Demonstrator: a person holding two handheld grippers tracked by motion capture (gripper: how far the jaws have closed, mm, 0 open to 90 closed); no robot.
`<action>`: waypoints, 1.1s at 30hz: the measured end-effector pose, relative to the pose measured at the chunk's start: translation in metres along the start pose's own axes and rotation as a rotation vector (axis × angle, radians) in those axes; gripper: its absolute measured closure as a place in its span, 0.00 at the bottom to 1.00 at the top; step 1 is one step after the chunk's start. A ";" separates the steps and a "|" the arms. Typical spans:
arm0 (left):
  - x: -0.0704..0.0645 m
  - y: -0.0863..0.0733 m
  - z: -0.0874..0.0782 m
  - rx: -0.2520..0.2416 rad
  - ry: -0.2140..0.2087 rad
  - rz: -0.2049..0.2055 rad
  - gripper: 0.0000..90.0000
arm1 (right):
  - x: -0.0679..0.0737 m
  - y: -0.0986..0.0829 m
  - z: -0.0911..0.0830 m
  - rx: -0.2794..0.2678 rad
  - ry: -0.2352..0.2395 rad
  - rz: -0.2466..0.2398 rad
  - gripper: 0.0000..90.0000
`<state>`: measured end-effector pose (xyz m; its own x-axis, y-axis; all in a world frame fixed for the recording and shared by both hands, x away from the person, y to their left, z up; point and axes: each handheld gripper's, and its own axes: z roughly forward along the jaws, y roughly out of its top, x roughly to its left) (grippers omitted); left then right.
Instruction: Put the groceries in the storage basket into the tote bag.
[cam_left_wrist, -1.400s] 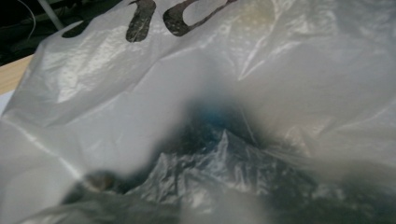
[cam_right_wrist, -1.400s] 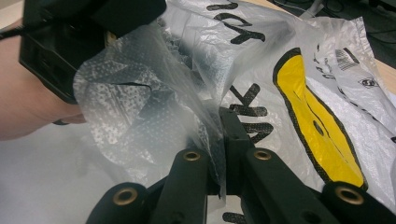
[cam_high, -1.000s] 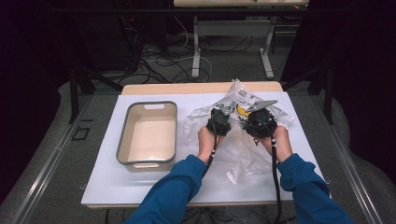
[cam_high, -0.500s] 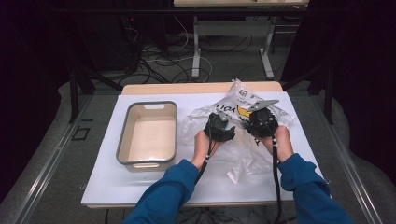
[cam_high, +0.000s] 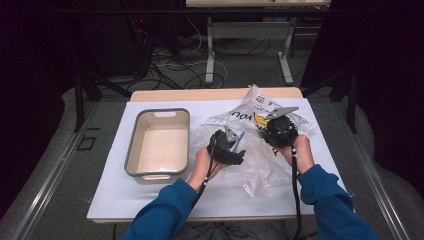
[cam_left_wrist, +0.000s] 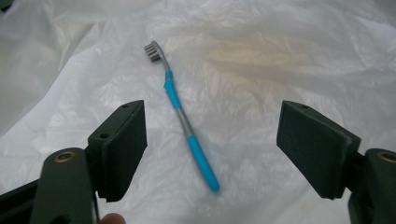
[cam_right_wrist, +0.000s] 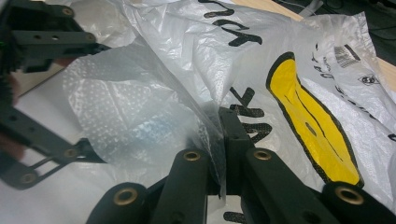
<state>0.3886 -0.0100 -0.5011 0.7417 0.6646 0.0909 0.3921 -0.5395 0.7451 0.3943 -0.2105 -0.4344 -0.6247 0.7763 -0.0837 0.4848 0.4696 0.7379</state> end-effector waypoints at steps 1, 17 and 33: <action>0.000 0.000 0.000 0.000 0.000 0.000 0.25 | 0.000 0.000 0.000 0.000 0.001 0.000 1.00; 0.005 -0.016 -0.036 0.068 -0.018 0.054 0.18 | 0.001 0.000 -0.003 -0.024 -0.001 -0.010 1.00; 0.017 -0.022 -0.063 0.090 -0.008 0.061 0.15 | 0.000 0.001 -0.006 -0.023 -0.001 -0.012 1.00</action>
<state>0.3583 0.0456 -0.4750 0.7701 0.6249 0.1286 0.3930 -0.6233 0.6760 0.3913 -0.2131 -0.4300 -0.6294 0.7714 -0.0934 0.4631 0.4690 0.7521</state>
